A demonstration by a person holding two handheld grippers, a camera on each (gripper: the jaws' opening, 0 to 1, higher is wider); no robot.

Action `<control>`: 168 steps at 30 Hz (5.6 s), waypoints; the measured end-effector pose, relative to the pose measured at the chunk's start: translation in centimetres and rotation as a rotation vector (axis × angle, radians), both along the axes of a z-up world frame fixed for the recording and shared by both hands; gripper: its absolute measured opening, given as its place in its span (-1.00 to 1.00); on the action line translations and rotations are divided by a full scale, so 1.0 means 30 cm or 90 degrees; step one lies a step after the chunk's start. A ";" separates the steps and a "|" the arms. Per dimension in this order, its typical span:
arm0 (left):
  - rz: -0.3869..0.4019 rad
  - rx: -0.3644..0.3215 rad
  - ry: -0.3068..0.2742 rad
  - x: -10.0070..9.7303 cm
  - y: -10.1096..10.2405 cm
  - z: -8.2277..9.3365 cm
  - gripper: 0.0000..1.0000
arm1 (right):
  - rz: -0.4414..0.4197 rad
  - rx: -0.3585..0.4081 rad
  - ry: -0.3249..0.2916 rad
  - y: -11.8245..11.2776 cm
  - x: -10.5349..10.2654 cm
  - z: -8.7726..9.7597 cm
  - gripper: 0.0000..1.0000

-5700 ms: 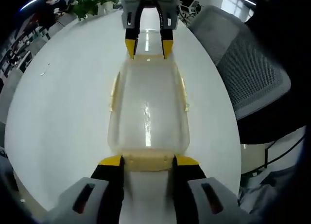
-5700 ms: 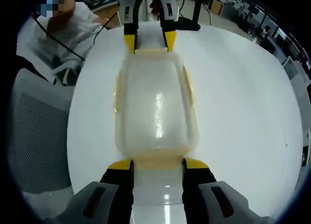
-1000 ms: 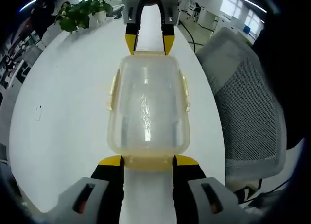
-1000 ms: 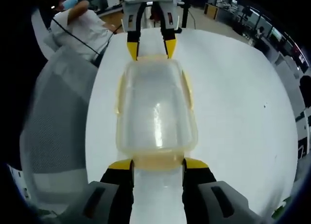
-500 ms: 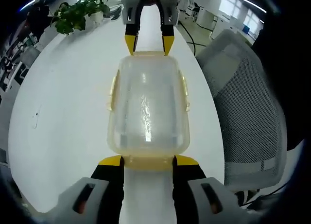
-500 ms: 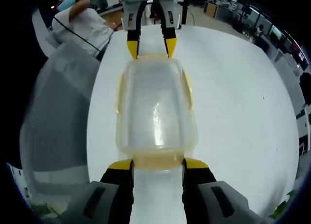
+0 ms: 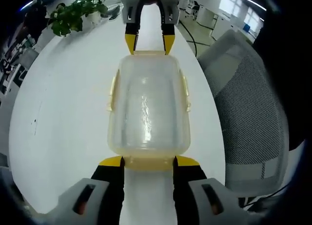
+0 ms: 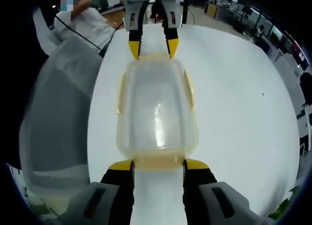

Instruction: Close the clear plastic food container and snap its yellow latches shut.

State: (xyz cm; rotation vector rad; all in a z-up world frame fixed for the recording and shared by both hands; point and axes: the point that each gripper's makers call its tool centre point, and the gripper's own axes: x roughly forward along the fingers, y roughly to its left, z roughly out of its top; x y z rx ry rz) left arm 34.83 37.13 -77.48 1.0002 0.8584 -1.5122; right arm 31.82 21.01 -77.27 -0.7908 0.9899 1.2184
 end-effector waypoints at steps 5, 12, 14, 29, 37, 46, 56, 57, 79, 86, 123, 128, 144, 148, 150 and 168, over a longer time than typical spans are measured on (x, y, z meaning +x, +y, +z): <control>0.006 0.005 -0.002 0.002 -0.001 -0.006 -0.26 | 0.004 0.006 -0.006 0.001 0.009 0.000 -0.25; 0.002 0.011 -0.009 0.004 -0.012 -0.005 -0.26 | 0.005 0.007 -0.004 -0.010 0.003 0.000 -0.25; 0.001 0.015 -0.010 0.000 -0.013 -0.001 -0.25 | 0.002 0.014 -0.002 -0.012 0.000 0.010 -0.25; 0.001 0.018 -0.008 -0.005 -0.024 -0.020 -0.25 | 0.002 0.021 -0.006 -0.022 -0.015 -0.041 -0.24; -0.006 0.022 -0.010 -0.005 -0.025 -0.026 -0.25 | 0.001 0.028 -0.011 -0.018 -0.016 -0.042 -0.24; -0.013 0.023 -0.015 -0.003 -0.015 -0.028 -0.22 | 0.040 0.027 -0.026 -0.021 -0.018 -0.045 -0.23; 0.006 0.032 -0.015 0.002 0.009 -0.023 -0.20 | -0.016 0.031 -0.016 -0.055 -0.011 -0.034 -0.24; 0.015 0.028 -0.012 0.004 0.008 -0.022 -0.19 | -0.026 0.038 -0.011 -0.053 -0.010 -0.029 -0.24; 0.294 -0.065 0.178 -0.001 0.002 0.020 -0.18 | -0.346 0.182 0.120 -0.036 0.009 0.049 -0.26; 0.507 -0.124 0.286 0.037 -0.005 0.036 -0.27 | -0.461 0.239 0.141 -0.050 0.025 0.052 -0.35; 0.636 -0.183 0.349 -0.014 -0.051 -0.026 -0.36 | -0.541 0.278 0.179 -0.004 -0.015 -0.001 -0.61; 0.661 -0.196 0.360 -0.015 -0.058 -0.034 -0.37 | -0.526 0.271 0.194 0.004 -0.010 -0.004 -0.63; 0.701 -0.138 0.370 -0.018 -0.059 -0.039 -0.41 | -0.537 0.249 0.183 0.015 0.011 -0.008 -0.64; 0.715 -0.139 0.375 -0.026 -0.065 -0.036 -0.36 | -0.552 0.259 0.203 0.013 0.004 -0.012 -0.63; 0.713 -0.139 0.382 -0.026 -0.066 -0.037 -0.36 | -0.551 0.258 0.203 0.015 0.003 -0.011 -0.63; 0.740 -0.127 0.361 -0.034 -0.075 -0.026 -0.28 | -0.507 0.243 0.197 0.011 -0.014 0.000 -0.60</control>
